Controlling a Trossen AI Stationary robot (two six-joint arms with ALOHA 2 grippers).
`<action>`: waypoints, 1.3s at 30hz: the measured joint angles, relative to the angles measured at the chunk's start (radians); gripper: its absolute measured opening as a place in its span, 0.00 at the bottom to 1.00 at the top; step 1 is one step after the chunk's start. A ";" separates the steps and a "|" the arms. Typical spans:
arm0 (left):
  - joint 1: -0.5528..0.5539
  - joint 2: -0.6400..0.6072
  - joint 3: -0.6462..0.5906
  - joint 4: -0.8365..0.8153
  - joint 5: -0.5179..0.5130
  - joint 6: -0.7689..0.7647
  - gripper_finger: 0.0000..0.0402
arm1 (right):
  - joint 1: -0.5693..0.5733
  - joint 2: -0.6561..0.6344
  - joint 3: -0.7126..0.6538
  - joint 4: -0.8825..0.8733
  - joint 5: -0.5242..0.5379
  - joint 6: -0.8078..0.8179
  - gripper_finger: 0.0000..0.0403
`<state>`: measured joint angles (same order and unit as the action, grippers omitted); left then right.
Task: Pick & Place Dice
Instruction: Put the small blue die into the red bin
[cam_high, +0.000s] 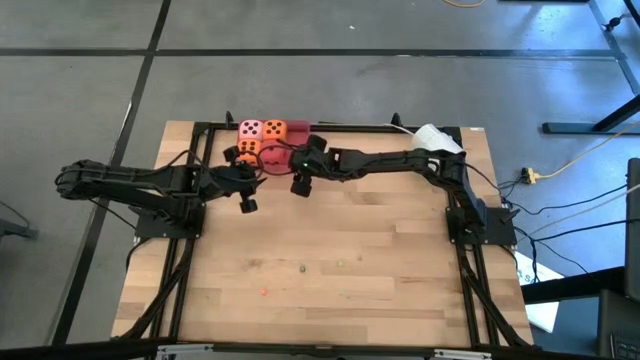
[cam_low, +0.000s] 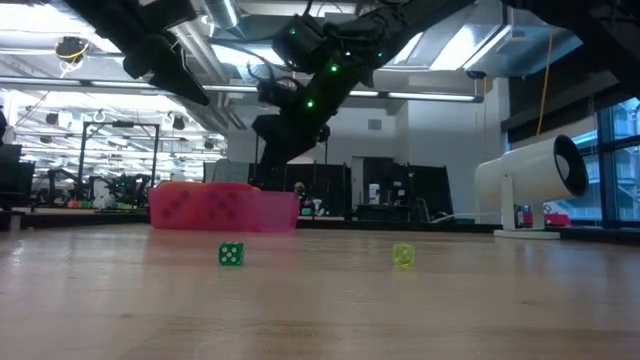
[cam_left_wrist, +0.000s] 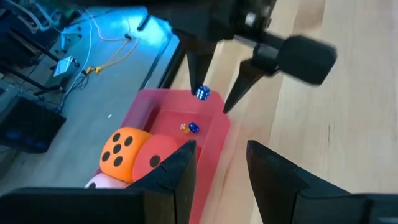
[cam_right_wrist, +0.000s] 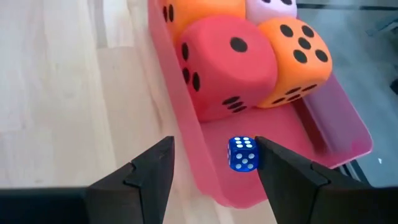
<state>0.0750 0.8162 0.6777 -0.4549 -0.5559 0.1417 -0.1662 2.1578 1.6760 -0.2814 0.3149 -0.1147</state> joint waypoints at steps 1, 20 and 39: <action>0.000 0.000 0.000 0.009 0.000 0.001 0.34 | 0.000 0.001 0.000 -0.001 0.002 -0.001 0.54; 0.258 0.061 -0.162 0.442 0.263 0.192 0.34 | -0.008 -0.003 0.000 0.011 -0.024 -0.238 0.54; 0.569 0.463 -0.332 1.207 0.643 0.123 0.34 | -0.060 -0.004 0.000 0.058 -0.097 -0.177 0.54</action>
<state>0.6441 1.2788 0.3458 0.7524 0.0870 0.2652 -0.2261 2.1536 1.6760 -0.2231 0.2179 -0.2918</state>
